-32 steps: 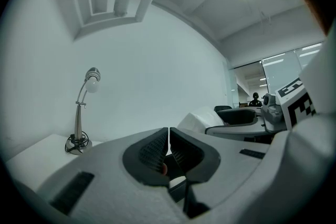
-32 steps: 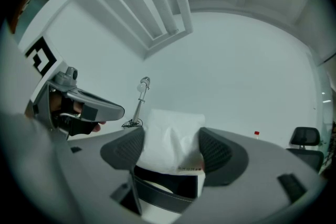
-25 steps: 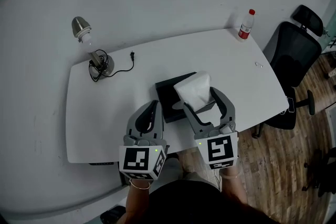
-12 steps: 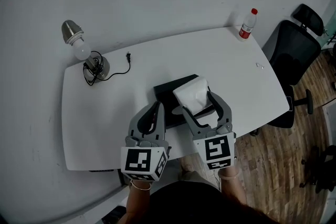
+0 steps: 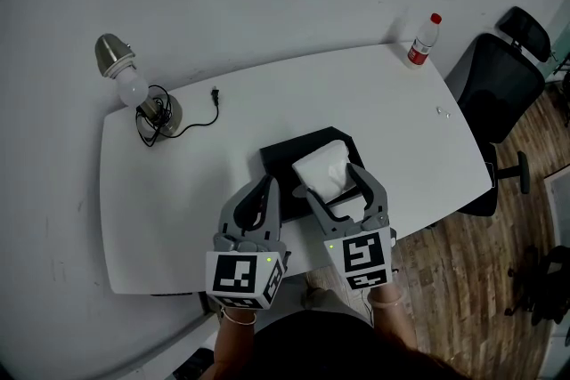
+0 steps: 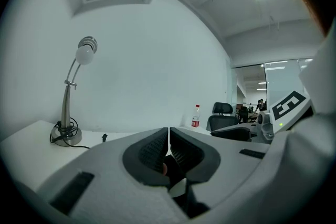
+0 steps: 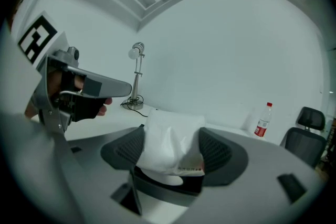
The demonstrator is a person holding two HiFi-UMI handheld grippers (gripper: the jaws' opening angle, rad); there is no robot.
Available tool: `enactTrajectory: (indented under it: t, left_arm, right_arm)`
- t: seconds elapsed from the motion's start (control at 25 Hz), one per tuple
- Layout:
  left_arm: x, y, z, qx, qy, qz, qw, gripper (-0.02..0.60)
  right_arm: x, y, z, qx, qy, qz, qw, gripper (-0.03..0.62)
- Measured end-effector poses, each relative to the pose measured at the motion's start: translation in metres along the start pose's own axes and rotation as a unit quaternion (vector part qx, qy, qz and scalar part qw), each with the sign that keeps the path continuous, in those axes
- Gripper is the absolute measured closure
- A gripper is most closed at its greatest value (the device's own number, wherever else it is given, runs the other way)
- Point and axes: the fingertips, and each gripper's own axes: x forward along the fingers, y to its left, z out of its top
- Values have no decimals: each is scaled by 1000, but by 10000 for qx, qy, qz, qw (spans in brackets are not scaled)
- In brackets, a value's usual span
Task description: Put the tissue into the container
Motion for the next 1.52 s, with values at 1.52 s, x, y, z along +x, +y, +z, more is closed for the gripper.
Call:
enactTrajectory:
  t: [1.52]
  left_arm:
    - [-5, 32, -29, -185, 311, -42, 9993, 552]
  right_arm:
    - [45, 16, -61, 191, 1937, 202, 9807, 247]
